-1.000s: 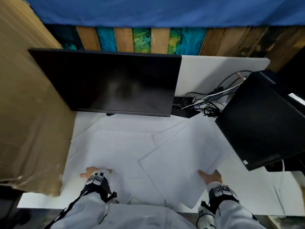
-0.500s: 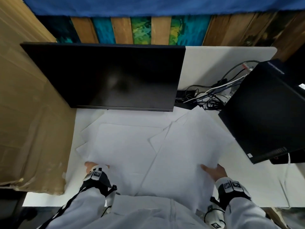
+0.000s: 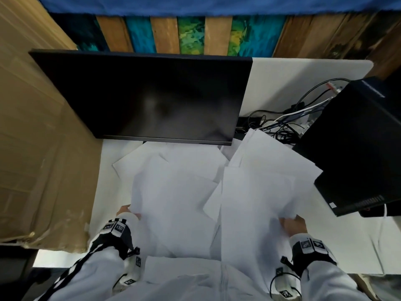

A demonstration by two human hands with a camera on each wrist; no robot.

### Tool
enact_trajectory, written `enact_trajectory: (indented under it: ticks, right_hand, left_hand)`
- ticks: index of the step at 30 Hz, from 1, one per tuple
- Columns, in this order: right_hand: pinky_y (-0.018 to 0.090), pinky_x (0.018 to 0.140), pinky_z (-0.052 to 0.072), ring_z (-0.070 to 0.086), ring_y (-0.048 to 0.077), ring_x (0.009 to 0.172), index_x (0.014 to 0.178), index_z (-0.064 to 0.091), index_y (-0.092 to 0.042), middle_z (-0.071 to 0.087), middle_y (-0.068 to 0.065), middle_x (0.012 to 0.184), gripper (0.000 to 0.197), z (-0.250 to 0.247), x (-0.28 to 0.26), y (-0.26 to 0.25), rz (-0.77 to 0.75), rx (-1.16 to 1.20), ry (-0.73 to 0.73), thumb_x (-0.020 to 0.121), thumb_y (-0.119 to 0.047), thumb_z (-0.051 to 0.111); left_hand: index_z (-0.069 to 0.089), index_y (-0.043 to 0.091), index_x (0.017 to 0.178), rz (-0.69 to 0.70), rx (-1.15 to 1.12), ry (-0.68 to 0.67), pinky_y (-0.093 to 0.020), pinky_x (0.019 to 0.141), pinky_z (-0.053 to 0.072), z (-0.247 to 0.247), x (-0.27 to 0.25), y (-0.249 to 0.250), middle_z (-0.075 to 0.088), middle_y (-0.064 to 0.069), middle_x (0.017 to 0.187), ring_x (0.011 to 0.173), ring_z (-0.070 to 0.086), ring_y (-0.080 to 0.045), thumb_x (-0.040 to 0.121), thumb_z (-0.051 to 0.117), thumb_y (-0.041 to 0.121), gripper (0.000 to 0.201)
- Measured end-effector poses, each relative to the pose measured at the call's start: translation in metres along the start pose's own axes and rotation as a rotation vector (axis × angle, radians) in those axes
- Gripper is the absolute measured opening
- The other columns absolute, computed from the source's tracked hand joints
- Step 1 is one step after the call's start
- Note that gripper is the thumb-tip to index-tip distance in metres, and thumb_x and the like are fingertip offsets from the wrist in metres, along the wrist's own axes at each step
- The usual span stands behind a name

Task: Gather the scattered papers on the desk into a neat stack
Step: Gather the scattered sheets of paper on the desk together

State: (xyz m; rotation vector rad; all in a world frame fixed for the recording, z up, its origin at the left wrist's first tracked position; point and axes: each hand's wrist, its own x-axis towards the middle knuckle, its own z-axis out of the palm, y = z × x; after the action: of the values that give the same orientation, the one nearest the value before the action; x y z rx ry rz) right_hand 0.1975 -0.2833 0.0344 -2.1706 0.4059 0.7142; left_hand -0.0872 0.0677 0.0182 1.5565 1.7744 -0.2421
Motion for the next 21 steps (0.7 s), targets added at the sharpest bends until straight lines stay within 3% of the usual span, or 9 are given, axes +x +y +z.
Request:
enact_trajectory:
  ticks: [2,4,6,8,11,13,15,18,21]
  right_hand:
    - [0.031,0.076,0.037,0.050,0.028,0.083,0.103,0.059,0.013,0.057,0.020,0.093,0.026,0.007,-0.007,-0.002,-0.029,-0.017,-0.051,0.079,0.006,0.051]
    - [0.035,0.074,0.041,0.052,0.028,0.082,0.101,0.061,0.010,0.062,0.026,0.098,0.038,0.013,-0.007,-0.001,-0.065,-0.061,-0.078,0.068,-0.006,0.053]
    - [0.036,0.076,0.042,0.052,0.028,0.084,0.110,0.060,0.012,0.063,0.026,0.101,0.040,0.015,-0.010,-0.003,-0.078,-0.129,-0.108,0.073,-0.004,0.056]
    - [0.032,0.077,0.038,0.053,0.030,0.089,0.115,0.056,0.016,0.060,0.027,0.105,0.035,0.018,-0.015,-0.008,-0.077,-0.204,-0.152,0.081,0.006,0.055]
    - [0.036,0.089,0.041,0.054,0.039,0.108,0.117,0.051,0.019,0.056,0.031,0.119,0.035,0.024,-0.022,-0.014,-0.112,-0.209,-0.188,0.084,0.011,0.052]
    - [0.041,0.095,0.043,0.056,0.036,0.105,0.118,0.054,0.013,0.059,0.029,0.120,0.037,0.033,-0.023,-0.016,-0.160,-0.224,-0.205,0.083,0.003,0.058]
    - [0.039,0.092,0.046,0.059,0.036,0.106,0.120,0.055,0.004,0.062,0.025,0.119,0.044,0.042,-0.024,-0.015,-0.220,-0.242,-0.214,0.080,-0.008,0.066]
    - [0.029,0.088,0.041,0.057,0.036,0.112,0.127,0.052,-0.002,0.062,0.020,0.121,0.049,0.049,-0.028,-0.015,-0.276,-0.311,-0.224,0.081,-0.008,0.065]
    - [0.035,0.090,0.047,0.060,0.035,0.102,0.126,0.053,-0.008,0.065,0.018,0.112,0.044,0.044,-0.026,-0.016,-0.300,-0.335,-0.182,0.082,-0.005,0.059]
  left_hand:
    - [0.059,-0.006,0.104,-0.031,0.009,0.025,-0.040,0.092,0.043,0.003,0.000,0.004,0.061,-0.024,0.106,0.110,0.055,-0.040,0.082,0.064,0.019,0.033]
    - [0.051,-0.002,0.122,-0.071,-0.025,0.083,-0.044,0.103,0.038,0.003,-0.007,0.010,0.047,-0.023,0.129,0.121,0.048,-0.040,0.078,0.067,0.036,0.060]
    - [0.042,0.001,0.128,-0.113,-0.109,0.110,-0.049,0.105,0.035,0.006,-0.011,0.014,0.038,-0.021,0.133,0.123,0.043,-0.041,0.067,0.076,0.042,0.081]
    - [0.035,0.001,0.131,-0.107,-0.193,0.066,-0.047,0.107,0.036,0.010,-0.011,0.020,0.042,-0.021,0.135,0.126,0.044,-0.039,0.059,0.082,0.038,0.093]
    - [0.034,0.003,0.131,-0.075,-0.228,-0.012,-0.043,0.105,0.038,0.014,-0.011,0.027,0.051,-0.020,0.132,0.125,0.047,-0.038,0.057,0.085,0.032,0.094]
    - [0.037,0.001,0.131,-0.014,-0.209,-0.027,-0.041,0.105,0.038,0.018,-0.010,0.028,0.050,-0.020,0.134,0.126,0.047,-0.036,0.061,0.084,0.025,0.088]
    - [0.042,-0.001,0.129,0.068,-0.173,-0.035,-0.040,0.104,0.040,0.023,-0.010,0.029,0.052,-0.021,0.133,0.125,0.049,-0.035,0.066,0.081,0.019,0.077]
    - [0.047,-0.002,0.128,0.100,-0.137,-0.056,-0.039,0.103,0.041,0.029,-0.014,0.031,0.055,-0.022,0.131,0.122,0.052,-0.035,0.075,0.071,0.010,0.059]
    - [0.047,-0.004,0.128,0.034,-0.080,-0.064,-0.038,0.103,0.039,0.030,-0.018,0.034,0.055,-0.022,0.131,0.122,0.052,-0.036,0.080,0.066,0.008,0.053]
